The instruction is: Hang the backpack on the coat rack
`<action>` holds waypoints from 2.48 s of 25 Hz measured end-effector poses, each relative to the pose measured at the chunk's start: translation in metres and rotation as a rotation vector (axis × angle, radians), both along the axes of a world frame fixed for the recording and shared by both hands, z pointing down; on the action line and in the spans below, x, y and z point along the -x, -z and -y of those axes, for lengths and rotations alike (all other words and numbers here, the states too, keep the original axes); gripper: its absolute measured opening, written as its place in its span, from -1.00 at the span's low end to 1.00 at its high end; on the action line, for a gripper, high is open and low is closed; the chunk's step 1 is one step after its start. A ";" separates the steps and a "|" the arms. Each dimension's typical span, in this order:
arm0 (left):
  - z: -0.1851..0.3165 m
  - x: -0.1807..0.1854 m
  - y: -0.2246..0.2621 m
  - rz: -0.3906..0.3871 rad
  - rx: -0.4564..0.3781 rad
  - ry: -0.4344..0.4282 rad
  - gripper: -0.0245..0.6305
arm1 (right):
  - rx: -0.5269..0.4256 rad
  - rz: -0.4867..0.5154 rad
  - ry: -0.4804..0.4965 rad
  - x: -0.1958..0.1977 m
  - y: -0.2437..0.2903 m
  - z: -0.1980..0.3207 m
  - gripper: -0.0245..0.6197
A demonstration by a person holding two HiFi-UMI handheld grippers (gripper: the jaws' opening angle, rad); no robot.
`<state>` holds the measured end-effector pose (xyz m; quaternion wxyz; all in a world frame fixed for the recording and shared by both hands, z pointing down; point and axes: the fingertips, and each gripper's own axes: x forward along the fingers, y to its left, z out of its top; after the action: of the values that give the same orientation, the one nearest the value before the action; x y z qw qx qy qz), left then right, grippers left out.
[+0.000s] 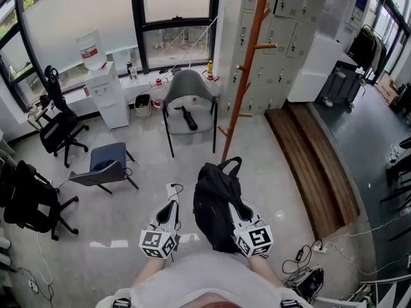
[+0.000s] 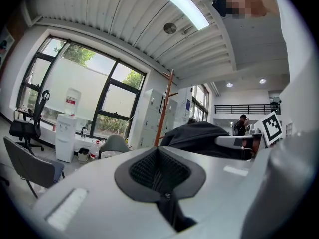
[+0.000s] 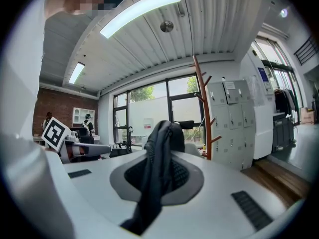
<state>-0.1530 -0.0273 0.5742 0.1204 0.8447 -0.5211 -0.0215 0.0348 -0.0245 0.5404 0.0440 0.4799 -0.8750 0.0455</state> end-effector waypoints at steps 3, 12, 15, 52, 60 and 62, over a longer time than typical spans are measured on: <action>0.033 -0.015 0.004 0.010 -0.006 0.016 -0.89 | -0.002 0.006 0.032 -0.008 -0.001 0.035 -0.81; 0.137 -0.060 0.024 0.018 -0.047 0.106 -0.89 | -0.013 0.005 0.163 -0.040 0.007 0.137 -0.81; 0.158 -0.072 0.026 0.018 -0.045 0.121 -0.89 | -0.022 -0.012 0.192 -0.051 0.008 0.160 -0.81; 0.240 -0.033 0.017 0.006 -0.008 0.011 -0.89 | -0.376 0.020 0.183 -0.035 0.185 0.263 -0.81; 0.248 -0.027 0.016 0.004 -0.006 0.031 -0.89 | -0.318 0.055 0.156 -0.041 0.174 0.310 -0.81; 0.249 -0.026 0.016 0.006 -0.003 0.035 -0.89 | -0.285 0.070 0.143 -0.044 0.162 0.318 -0.81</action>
<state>-0.1273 -0.2765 0.5585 0.1173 0.8357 -0.5360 -0.0216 0.0784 -0.3424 0.3786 -0.0520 0.4160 -0.9055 -0.0657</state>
